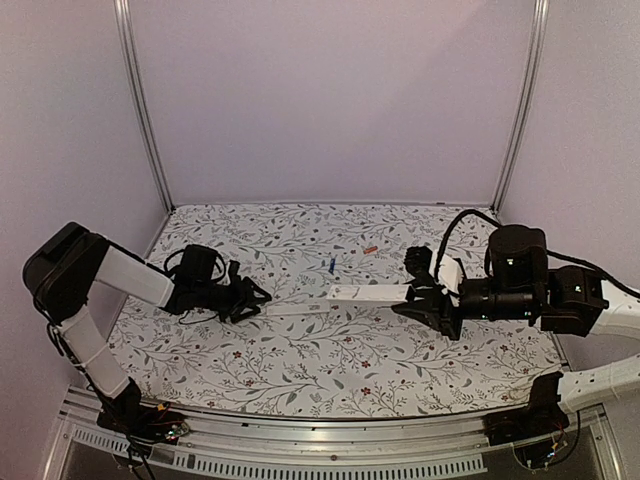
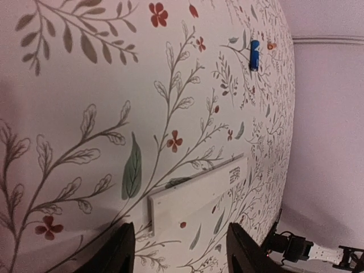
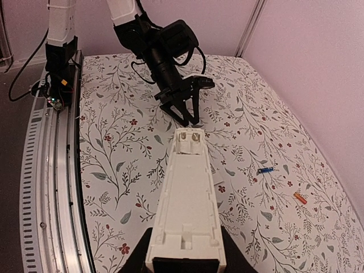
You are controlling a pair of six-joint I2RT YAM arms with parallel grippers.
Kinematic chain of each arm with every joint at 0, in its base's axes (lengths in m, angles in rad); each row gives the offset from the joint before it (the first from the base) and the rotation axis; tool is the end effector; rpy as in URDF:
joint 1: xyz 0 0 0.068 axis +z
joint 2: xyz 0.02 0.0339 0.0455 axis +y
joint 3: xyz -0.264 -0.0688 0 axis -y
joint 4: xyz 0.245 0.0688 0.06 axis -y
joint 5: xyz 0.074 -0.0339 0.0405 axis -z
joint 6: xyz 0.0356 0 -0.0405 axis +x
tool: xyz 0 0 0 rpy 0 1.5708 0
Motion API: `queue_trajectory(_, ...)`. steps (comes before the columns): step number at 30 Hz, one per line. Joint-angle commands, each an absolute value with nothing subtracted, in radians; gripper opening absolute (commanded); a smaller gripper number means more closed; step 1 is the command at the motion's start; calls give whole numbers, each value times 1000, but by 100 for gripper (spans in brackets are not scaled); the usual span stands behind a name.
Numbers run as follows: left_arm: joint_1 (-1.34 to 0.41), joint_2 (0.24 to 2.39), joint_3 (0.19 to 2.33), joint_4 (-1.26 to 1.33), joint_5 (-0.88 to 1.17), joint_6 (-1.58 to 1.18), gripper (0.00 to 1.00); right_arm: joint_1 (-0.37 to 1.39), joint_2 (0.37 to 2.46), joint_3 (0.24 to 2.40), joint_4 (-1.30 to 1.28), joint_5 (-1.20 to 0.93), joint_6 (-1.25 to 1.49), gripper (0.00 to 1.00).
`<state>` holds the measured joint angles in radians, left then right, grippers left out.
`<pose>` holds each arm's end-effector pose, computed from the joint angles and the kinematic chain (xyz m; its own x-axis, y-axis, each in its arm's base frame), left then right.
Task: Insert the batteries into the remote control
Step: Place the battery cover at the center of the board.
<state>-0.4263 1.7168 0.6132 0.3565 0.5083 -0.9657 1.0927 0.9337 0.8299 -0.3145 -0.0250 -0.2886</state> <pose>0.2655 -0.1396 0.1116 -0.9164 -0.3729 -0.1453 -0.1184 0.5996 -0.7915 0.0972 0.1895 0.3155 0.0764 -0.4709 -0.8789 -0.9142 0.3188 -0.2503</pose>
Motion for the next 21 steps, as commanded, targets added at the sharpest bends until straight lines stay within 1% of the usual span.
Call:
queue_trajectory(1,-409,1628,612,319,492,-913,62,1094,923,854,-312,-103,-313,0)
queue_trajectory(2,-411,1584,615,313,490,-890,70,1094,922,857,-320,-115,-316,0)
queue_trajectory(4,-424,1477,623,288,478,-827,91,1095,923,871,-349,-140,-324,0)
queue_trajectory(5,-435,1416,633,255,461,-782,98,1094,926,881,-367,-151,-330,0)
queue_trajectory(9,-521,1200,701,143,468,-562,99,1093,955,928,-429,-205,-340,0)
queue_trajectory(12,-624,1101,770,9,471,-364,100,1093,978,968,-453,-252,-341,0)
queue_trajectory(13,-651,1078,775,-41,486,-318,99,1093,987,981,-461,-273,-341,0)
queue_trajectory(17,-757,1013,766,-66,546,-152,99,1093,1024,1032,-495,-336,-347,0)
queue_trajectory(21,-856,1026,794,-115,586,-32,99,1093,1058,1064,-513,-364,-358,0)
